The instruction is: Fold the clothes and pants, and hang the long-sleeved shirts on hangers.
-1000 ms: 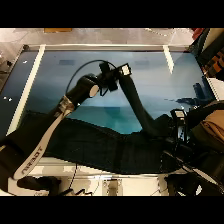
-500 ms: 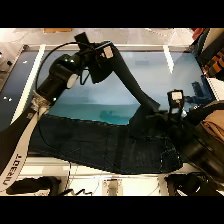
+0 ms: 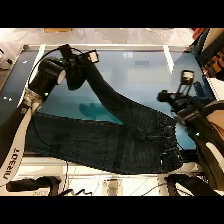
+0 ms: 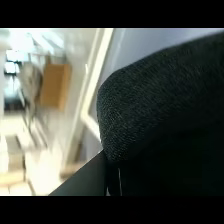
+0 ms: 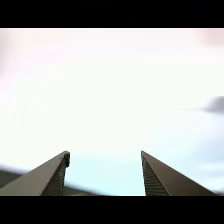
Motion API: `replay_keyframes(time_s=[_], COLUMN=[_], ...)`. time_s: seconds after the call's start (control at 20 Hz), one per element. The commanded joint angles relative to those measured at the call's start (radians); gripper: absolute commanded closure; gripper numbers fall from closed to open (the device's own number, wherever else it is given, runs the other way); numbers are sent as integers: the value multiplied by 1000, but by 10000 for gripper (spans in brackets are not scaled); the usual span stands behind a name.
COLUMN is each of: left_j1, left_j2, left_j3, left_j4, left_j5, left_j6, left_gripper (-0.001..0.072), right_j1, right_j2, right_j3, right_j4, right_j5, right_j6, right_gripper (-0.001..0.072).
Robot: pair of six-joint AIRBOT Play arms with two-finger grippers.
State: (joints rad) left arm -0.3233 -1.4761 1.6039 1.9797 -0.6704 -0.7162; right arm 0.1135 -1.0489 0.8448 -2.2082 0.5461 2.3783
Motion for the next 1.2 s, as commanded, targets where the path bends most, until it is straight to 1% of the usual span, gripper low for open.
replay_keyframes(time_s=[0.0, 0.05, 0.15, 0.2, 0.25, 0.4, 0.45, 0.55, 0.65, 0.7, 0.75, 0.8, 0.85, 0.9, 0.95, 1.0, 1.1, 1.15], left_j1=[95, 122, 177, 193, 203, 204, 204, 198, 191, 187, 179, 167, 151, 142, 138, 140, 172, 205], left_j2=[10, 10, 2, -2, -8, -35, -53, -92, -136, -152, -166, -174, -175, -172, -164, -151, -114, -89], left_j3=[1, 1, -1, -4, -12, -49, -58, -64, -64, -64, -64, -64, -64, -63, -61, -61, -61, -61], left_j4=[31, -11, -166, -216, -249, -253, -254, -254, -311, -367, -421, -451, -467, -454, -410, -357, -269, -259], left_j5=[-158, -210, -295, -309, -316, -314, -314, -314, -315, -315, -315, -314, -306, -295, -297, -310, -350, -366], left_j6=[-1, -1, 0, 0, 0, 0, 6, 51, 51, 51, 51, 50, 3, -101, -197, -269, -345, -380], left_gripper=[676, 676, 676, 676, 676, 676, 676, 676, 675, 650, 452, 143, 56, 123, 136, 137, 137, 137], right_j1=[-166, -190, -203, -203, -203, -203, -203, -203, -203, -203, -203, -203, -203, -203, -203, -203, -203, -203], right_j2=[-17, -17, -17, -17, -17, -17, -17, -17, -17, -17, -17, -17, -17, -17, -17, -17, -17, -18], right_j3=[35, 35, 35, 35, 35, 35, 35, 35, 35, 35, 35, 35, 35, 35, 35, 35, 35, 35], right_j4=[6, 10, 16, 23, 44, 106, 127, 152, 163, 163, 163, 163, 163, 163, 163, 163, 163, 163], right_j5=[151, 193, 255, 268, 270, 267, 265, 265, 265, 265, 265, 264, 261, 254, 246, 241, 240, 240], right_j6=[-117, -184, -294, -320, -332, -332, -332, -332, -332, -332, -332, -332, -331, -332, -332, -331, -332, -332], right_gripper=[204, 204, 205, 204, 204, 205, 205, 205, 204, 204, 204, 204, 204, 204, 204, 204, 204, 204])
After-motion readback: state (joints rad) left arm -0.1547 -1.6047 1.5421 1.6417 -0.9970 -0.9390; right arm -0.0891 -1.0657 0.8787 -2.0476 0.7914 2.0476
